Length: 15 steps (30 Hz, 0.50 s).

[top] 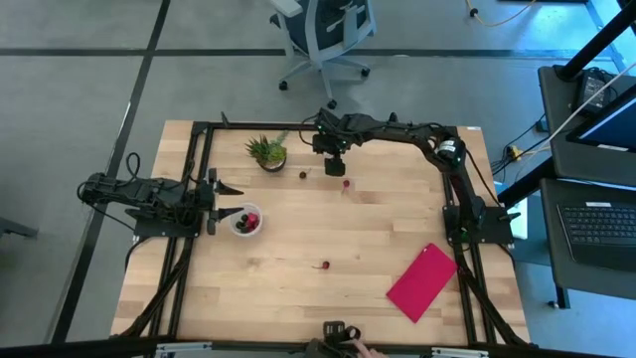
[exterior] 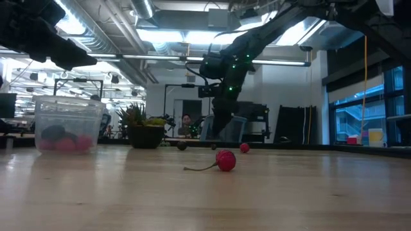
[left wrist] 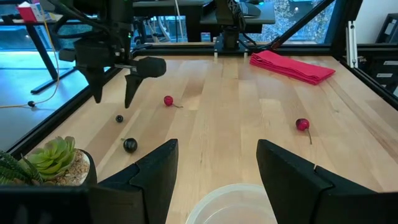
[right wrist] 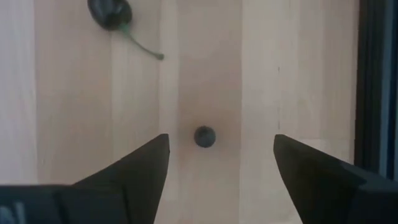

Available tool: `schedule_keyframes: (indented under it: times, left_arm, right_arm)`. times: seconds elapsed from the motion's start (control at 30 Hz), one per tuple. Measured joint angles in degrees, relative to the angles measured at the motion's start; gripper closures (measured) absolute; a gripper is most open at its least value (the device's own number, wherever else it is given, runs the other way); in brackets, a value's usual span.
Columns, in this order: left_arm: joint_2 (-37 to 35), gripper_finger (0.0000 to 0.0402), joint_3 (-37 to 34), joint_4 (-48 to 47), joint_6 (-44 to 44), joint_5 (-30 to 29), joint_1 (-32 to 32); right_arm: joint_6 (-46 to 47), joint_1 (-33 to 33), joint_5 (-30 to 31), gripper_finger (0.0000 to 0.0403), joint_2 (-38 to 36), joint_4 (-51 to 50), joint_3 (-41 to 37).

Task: Pick and placing Produce into tupperware
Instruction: Put the blueberry into the transparent container

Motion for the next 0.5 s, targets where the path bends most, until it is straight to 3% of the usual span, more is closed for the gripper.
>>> schedule_keyframes:
  times: [0.5]
  left_arm:
    - [0.0,0.019,0.0,0.0,0.02,-0.02,0.0]
  right_arm:
    - [-4.92,-0.06,-0.01,0.0114,1.55,-0.59,0.02]
